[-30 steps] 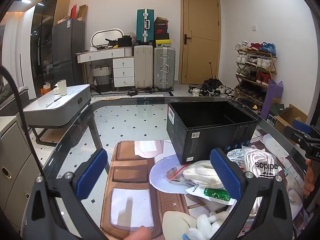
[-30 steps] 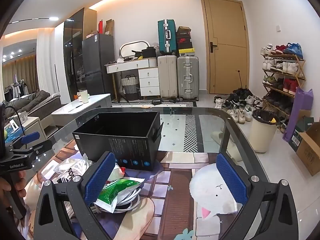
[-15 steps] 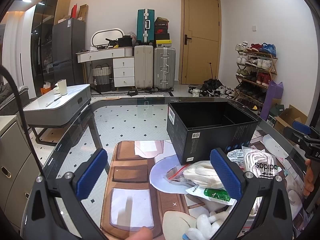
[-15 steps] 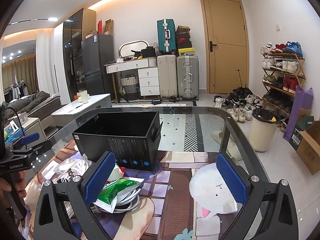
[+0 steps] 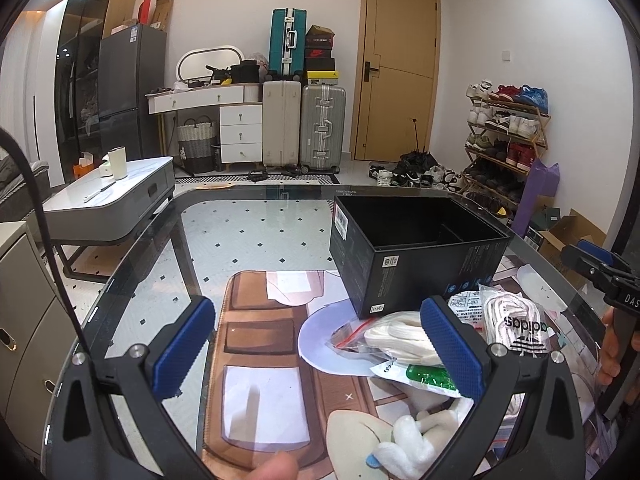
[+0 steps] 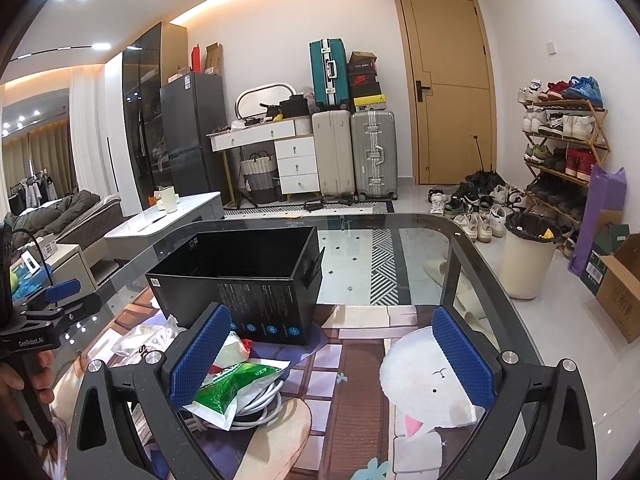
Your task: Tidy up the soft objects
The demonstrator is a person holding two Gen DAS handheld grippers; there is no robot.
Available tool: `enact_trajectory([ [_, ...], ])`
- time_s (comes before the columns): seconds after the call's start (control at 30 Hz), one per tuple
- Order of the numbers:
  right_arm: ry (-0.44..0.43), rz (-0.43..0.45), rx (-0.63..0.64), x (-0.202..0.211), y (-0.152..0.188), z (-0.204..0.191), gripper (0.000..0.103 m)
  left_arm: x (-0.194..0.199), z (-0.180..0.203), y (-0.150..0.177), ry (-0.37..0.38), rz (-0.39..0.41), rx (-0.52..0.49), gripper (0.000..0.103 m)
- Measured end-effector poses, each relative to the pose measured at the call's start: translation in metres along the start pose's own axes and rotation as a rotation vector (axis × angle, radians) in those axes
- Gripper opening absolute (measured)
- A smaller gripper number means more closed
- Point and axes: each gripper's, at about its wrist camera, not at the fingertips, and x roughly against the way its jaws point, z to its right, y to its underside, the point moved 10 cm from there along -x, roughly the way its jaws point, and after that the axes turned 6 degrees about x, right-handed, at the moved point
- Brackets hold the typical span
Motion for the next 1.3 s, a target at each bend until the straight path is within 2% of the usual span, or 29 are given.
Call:
enact_trajectory([
  [0.27,-0.1,-0.082,-0.046,0.002,-0.006,-0.022,0.103,0.012,0.008,0.0,0.051,-0.049,-0.044,0.103],
  [0.43,-0.158,-0.156,-0.071,0.004,0.0,-0.049,0.103,0.018,0.012,0.006,0.068,-0.092,-0.074,0.103],
  [0.53,-0.193,-0.198,-0.077,0.007,0.007,-0.066,0.103,0.02,0.007,0.011,0.028,-0.095,-0.094,0.103],
  [0.73,-0.215,-0.277,-0.113,0.015,0.02,-0.087,0.103,0.022,0.005,0.016,0.081,-0.138,-0.069,0.103],
  [0.9,-0.221,-0.33,-0.155,0.016,0.026,-0.093,0.102,0.02,0.01,0.026,0.12,-0.2,-0.116,0.103],
  [1.07,-0.237,-0.398,-0.22,0.011,0.036,-0.101,0.101,0.018,0.012,0.034,0.129,-0.248,-0.132,0.103],
  [1.3,-0.249,-0.45,-0.244,0.008,0.047,-0.112,0.098,0.016,0.02,0.045,0.147,-0.296,-0.183,0.103],
])
